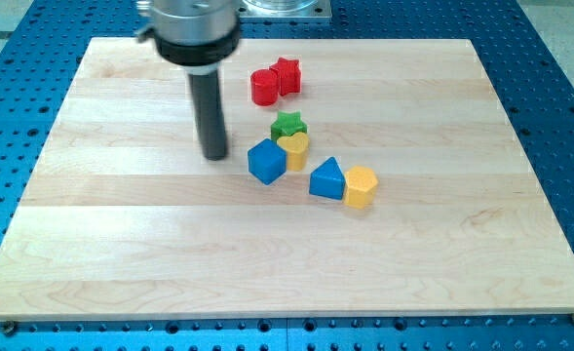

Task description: Move the green star into the red star

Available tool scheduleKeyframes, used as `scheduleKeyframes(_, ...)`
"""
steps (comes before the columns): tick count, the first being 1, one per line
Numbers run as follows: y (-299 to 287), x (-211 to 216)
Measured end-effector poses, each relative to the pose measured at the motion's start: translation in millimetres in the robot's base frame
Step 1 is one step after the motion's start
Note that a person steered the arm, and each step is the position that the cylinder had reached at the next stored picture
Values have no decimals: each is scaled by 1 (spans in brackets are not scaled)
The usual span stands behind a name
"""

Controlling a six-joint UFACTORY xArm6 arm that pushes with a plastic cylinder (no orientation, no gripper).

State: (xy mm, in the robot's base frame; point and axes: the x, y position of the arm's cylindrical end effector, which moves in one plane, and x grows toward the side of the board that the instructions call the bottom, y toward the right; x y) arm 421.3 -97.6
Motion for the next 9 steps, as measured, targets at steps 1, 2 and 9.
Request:
scheduleKeyframes(1,88,0)
scheduleKeyframes(2,109,-47)
scheduleKeyframes(9,155,-36)
